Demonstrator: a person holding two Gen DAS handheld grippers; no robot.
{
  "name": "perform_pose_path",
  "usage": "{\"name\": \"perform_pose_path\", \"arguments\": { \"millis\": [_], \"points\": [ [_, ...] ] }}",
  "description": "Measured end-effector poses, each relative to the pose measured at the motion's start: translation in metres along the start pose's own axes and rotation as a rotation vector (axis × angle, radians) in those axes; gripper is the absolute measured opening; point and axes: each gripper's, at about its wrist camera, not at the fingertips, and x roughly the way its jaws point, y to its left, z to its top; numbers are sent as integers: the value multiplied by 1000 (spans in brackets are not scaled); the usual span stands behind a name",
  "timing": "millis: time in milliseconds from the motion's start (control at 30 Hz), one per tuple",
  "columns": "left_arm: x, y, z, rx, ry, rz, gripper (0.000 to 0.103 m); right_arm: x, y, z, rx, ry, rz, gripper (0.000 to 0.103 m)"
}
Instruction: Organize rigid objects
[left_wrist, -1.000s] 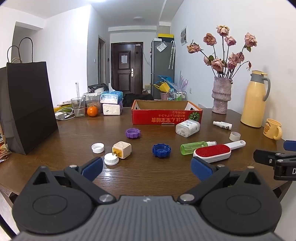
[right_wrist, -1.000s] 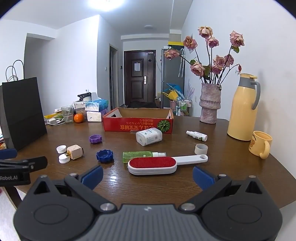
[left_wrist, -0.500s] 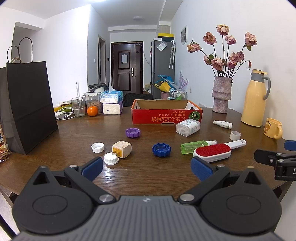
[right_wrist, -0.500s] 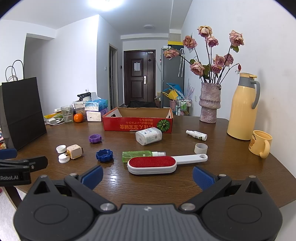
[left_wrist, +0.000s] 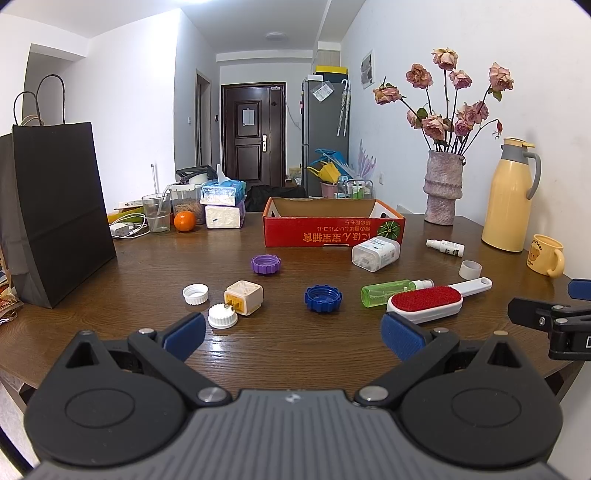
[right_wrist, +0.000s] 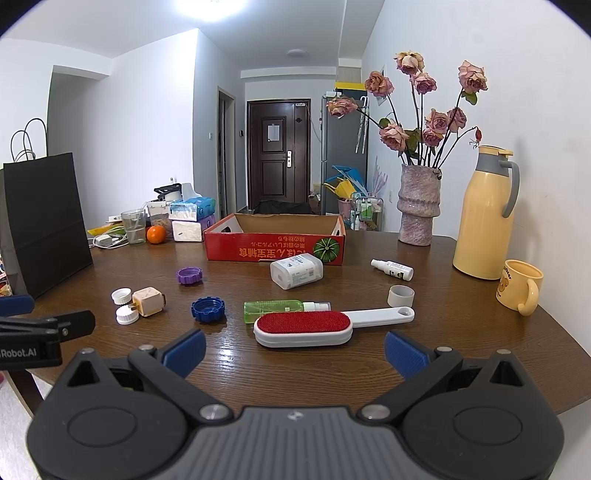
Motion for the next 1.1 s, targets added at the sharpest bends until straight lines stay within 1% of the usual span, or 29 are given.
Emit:
{"name": "perform_pose_path", "arguments": {
  "millis": [1100],
  "points": [
    [5, -1, -3, 0, 7, 1, 103, 8, 3, -2, -7, 15, 0, 103]
  ]
}}
